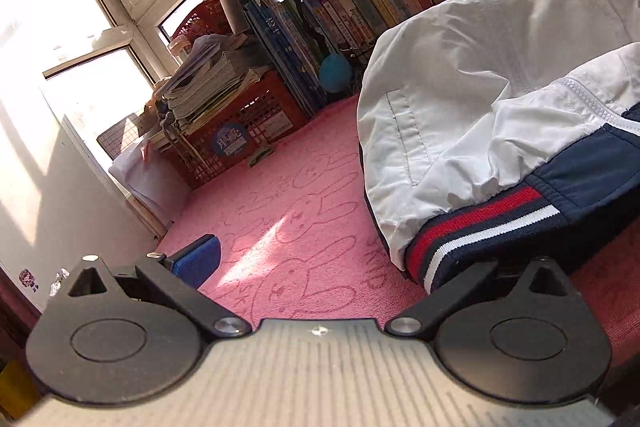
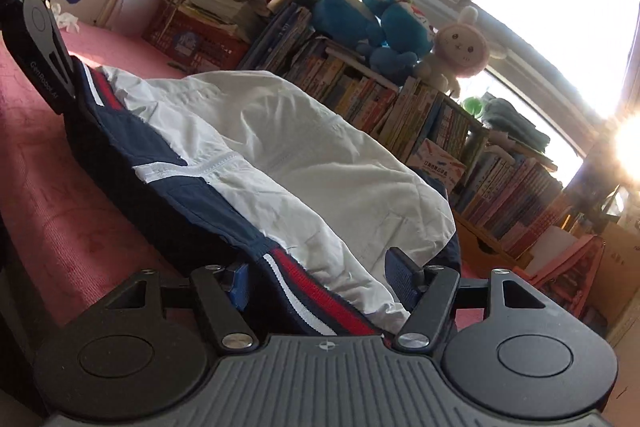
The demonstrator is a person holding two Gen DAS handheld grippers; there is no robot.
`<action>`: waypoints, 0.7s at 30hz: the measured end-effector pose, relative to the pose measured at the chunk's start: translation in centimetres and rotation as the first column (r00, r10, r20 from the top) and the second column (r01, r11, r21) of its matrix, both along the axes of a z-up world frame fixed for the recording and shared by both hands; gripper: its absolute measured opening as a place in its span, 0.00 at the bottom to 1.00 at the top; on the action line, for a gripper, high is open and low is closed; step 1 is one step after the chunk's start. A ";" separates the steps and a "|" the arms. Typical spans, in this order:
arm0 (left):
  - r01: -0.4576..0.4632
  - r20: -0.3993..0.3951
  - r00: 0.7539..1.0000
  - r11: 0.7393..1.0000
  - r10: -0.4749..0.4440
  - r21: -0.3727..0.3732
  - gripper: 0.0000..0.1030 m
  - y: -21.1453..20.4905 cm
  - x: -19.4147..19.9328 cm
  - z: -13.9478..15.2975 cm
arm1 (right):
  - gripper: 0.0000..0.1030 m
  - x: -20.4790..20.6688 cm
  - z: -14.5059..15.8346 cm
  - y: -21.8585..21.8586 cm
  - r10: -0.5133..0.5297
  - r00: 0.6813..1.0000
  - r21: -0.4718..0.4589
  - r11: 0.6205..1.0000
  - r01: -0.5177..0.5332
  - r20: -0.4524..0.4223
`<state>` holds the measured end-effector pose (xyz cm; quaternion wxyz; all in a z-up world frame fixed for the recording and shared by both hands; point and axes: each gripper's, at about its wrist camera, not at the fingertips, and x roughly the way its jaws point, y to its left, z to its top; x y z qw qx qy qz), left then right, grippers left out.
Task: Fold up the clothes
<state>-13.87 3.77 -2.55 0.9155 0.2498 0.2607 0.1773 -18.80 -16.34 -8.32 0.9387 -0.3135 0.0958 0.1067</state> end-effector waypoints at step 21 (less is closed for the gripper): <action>0.107 0.334 0.937 0.994 -0.104 0.009 1.00 6.3 6.0 10.4 | 0.43 9.5 11.3 -6.9 -0.202 0.940 0.295 0.948 0.118 0.273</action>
